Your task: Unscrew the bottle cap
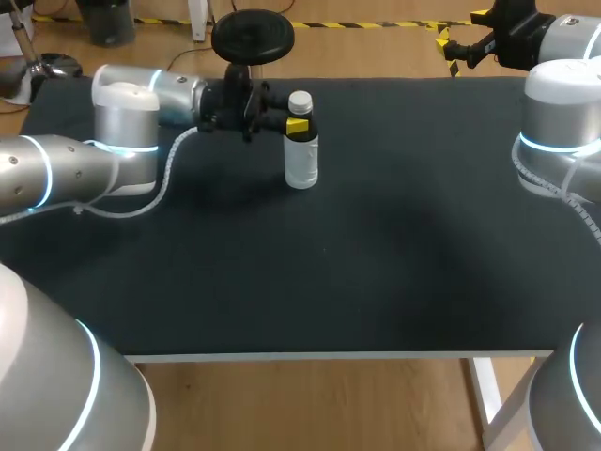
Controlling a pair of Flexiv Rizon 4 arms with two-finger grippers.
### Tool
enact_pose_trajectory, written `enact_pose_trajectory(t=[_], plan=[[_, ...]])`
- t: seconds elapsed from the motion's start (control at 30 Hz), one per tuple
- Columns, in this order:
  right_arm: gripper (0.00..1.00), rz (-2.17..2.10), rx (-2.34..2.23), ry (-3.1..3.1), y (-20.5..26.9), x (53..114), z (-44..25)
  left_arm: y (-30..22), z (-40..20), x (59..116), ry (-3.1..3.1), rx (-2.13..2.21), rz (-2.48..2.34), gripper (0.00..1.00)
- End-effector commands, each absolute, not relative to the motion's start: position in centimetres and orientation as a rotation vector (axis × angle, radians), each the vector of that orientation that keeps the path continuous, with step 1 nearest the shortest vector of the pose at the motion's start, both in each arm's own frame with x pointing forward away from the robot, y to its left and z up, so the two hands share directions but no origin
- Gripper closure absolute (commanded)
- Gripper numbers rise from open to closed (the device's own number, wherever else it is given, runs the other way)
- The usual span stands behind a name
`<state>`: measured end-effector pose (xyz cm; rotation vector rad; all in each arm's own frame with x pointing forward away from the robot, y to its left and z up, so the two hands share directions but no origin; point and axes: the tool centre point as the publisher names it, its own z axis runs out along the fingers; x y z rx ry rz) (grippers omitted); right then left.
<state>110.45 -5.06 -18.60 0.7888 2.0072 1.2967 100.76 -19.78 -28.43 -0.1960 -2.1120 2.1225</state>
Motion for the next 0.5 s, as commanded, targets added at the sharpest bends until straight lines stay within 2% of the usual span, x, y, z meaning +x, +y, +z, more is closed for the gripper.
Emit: enact_pose_trajectory(t=[0.03, 0.5], plan=[[0.00, 1.295, 0.790, 2.008, -5.05, 110.44, -18.58, -19.60, -28.65, 100.95, -2.103, -0.197, 2.130, 1.00], [0.00, 1.295, 0.790, 2.008, -5.05, 110.44, -18.58, -19.48, -28.61, 101.03, -2.105, -0.179, 2.140, 1.00]])
